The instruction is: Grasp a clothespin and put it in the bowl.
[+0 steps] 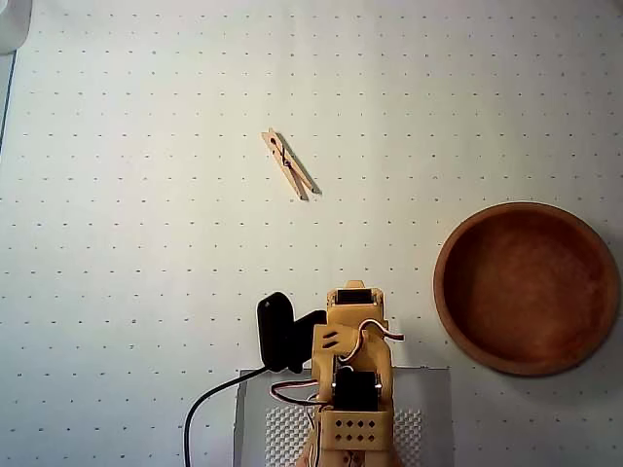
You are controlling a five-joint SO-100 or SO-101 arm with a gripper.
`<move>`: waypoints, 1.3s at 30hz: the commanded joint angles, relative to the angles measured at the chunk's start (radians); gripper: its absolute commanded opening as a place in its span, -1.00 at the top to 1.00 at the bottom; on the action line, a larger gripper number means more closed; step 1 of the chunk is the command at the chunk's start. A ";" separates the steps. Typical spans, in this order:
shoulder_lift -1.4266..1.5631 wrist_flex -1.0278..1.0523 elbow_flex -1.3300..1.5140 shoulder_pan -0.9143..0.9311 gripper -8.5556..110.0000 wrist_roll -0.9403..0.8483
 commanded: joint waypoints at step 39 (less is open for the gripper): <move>0.006 -0.008 -0.178 -0.008 0.91 -0.094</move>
